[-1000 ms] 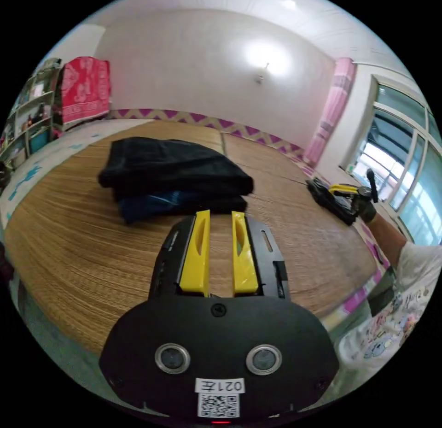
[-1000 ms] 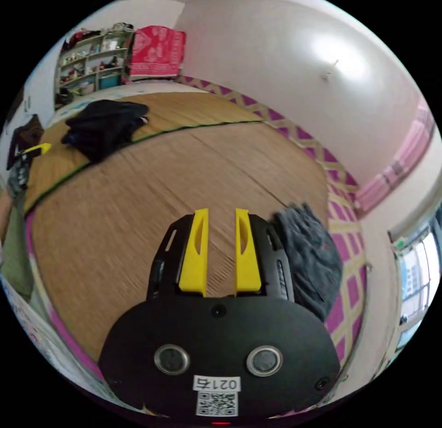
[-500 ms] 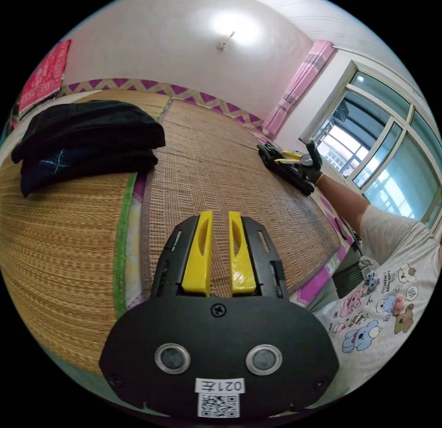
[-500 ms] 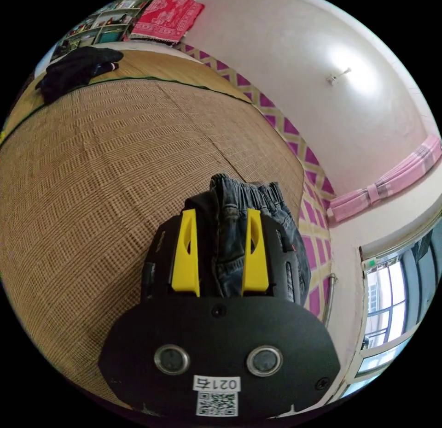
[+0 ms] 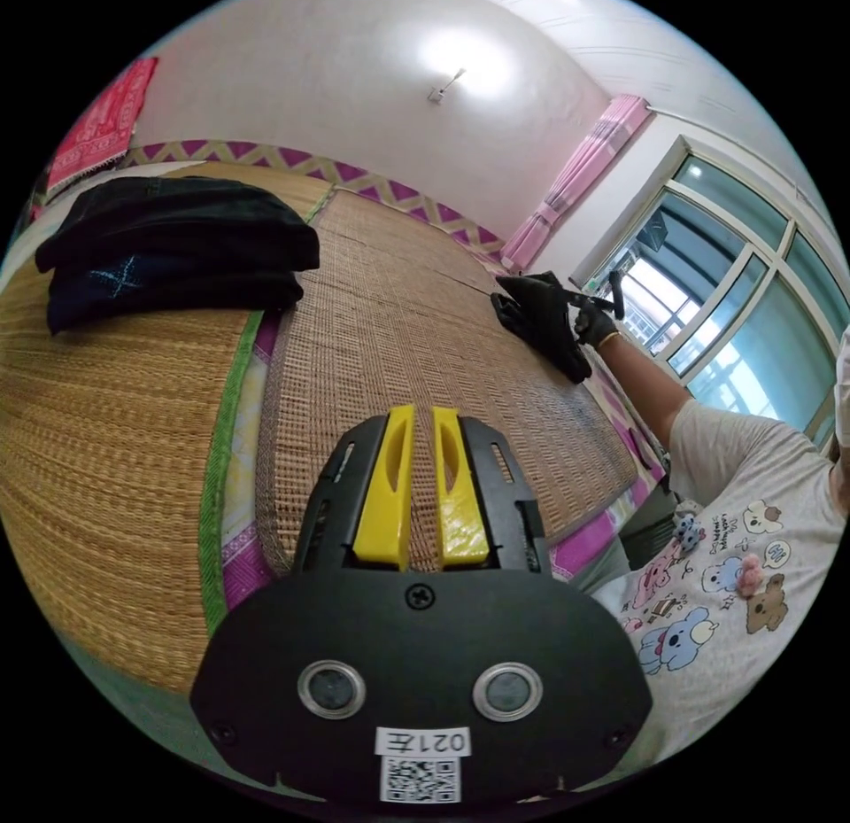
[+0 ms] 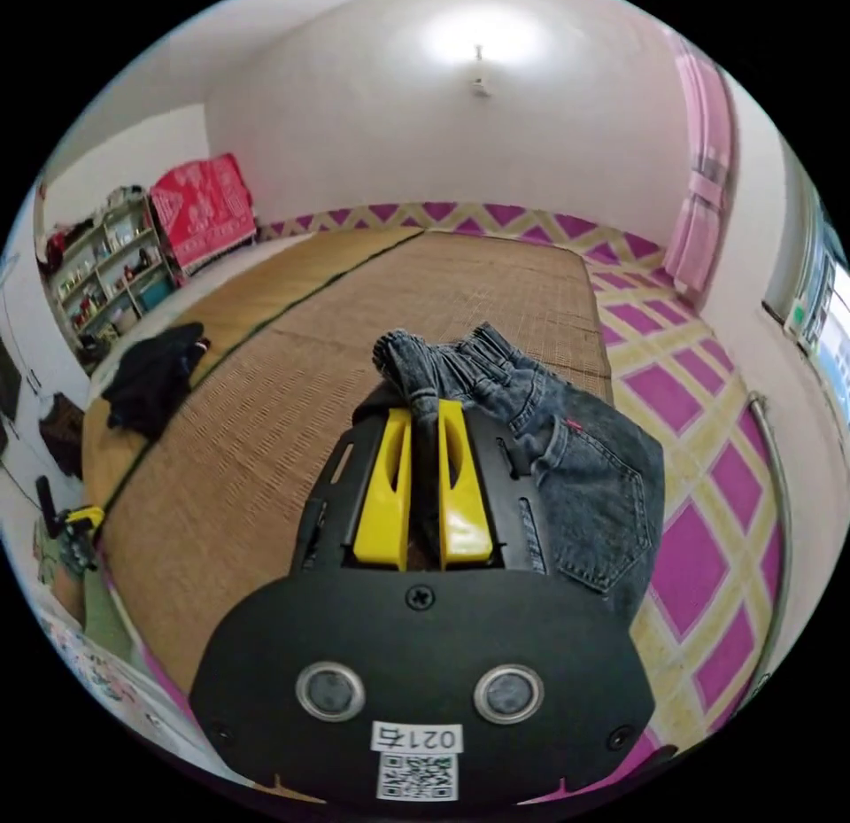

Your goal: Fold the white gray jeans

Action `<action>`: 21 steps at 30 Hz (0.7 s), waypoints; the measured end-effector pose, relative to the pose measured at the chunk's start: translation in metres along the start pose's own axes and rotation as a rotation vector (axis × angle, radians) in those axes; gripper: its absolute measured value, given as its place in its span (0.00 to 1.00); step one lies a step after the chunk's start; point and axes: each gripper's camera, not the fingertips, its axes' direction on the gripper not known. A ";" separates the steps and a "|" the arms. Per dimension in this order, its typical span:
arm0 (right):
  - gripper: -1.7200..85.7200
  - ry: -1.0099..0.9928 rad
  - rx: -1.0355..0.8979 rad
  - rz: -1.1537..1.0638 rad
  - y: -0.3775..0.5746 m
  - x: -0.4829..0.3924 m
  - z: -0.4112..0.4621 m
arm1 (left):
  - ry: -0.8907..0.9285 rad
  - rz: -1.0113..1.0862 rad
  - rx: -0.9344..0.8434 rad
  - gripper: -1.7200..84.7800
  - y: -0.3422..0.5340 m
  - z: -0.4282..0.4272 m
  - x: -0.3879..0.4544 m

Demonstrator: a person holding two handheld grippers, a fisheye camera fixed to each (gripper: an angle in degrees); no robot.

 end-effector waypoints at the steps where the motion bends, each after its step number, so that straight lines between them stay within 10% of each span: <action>1: 0.08 -0.017 0.010 0.006 0.002 0.002 -0.024 | 0.010 -0.001 0.003 0.04 0.004 0.000 0.001; 21: 0.11 -0.189 -0.197 -0.566 0.194 -0.366 -0.027 | 0.191 -0.060 0.007 0.01 0.116 0.006 0.053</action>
